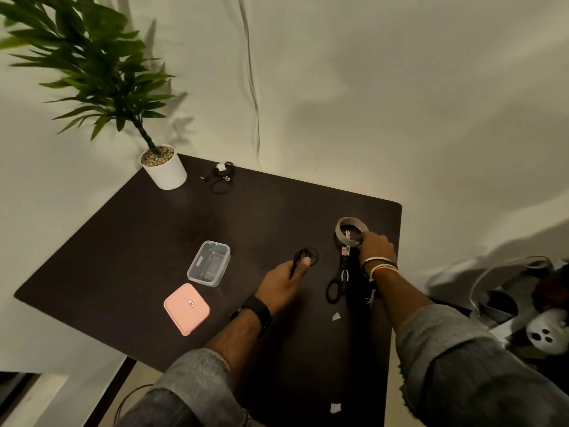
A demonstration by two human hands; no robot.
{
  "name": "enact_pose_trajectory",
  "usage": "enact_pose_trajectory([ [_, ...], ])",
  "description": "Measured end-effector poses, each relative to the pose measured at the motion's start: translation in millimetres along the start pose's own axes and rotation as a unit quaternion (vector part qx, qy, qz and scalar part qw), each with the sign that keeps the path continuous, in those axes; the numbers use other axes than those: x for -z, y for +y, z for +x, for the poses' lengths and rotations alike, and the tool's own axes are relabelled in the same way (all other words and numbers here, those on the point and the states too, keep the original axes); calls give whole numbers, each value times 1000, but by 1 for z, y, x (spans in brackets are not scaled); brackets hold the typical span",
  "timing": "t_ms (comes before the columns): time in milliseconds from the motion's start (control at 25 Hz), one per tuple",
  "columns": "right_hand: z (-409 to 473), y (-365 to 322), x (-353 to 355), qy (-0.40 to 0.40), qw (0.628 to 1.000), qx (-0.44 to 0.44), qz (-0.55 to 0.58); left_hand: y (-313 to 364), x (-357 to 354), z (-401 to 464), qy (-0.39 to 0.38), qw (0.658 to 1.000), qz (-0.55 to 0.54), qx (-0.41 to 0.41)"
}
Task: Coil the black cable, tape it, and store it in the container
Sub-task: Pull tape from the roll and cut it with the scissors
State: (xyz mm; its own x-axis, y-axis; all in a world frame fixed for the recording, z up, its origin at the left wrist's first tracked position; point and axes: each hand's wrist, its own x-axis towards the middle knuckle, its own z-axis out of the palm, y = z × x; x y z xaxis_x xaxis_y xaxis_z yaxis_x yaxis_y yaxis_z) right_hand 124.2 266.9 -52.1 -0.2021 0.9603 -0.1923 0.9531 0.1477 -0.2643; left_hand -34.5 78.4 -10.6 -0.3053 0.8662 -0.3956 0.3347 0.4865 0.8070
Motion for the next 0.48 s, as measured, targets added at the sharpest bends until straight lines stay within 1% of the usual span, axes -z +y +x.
enact_pose_trajectory([
  [80,-9,5,3,55,996,26,59,1,-6,3,-3,1000,-6,-3],
  [120,-18,6,4,68,992,31,105,3,-9,4,4,1000,-15,-1],
  [160,-29,5,6,63,986,29,155,4,-13,5,18,999,-30,2],
  [240,-57,2,2,16,967,27,253,8,-17,6,57,995,-83,0],
  [280,-74,-1,-1,-20,951,32,307,11,-20,7,73,991,-116,-3],
  [320,-91,-3,-4,-66,925,36,374,14,-22,6,82,985,-149,-2],
  [400,-122,-4,-6,-154,855,45,493,18,-27,2,85,977,-197,5],
  [440,-132,-3,-5,-170,835,59,520,19,-30,-1,86,974,-211,7],
  [480,-139,-1,-3,-173,826,66,532,18,-34,-4,87,971,-222,9],
])
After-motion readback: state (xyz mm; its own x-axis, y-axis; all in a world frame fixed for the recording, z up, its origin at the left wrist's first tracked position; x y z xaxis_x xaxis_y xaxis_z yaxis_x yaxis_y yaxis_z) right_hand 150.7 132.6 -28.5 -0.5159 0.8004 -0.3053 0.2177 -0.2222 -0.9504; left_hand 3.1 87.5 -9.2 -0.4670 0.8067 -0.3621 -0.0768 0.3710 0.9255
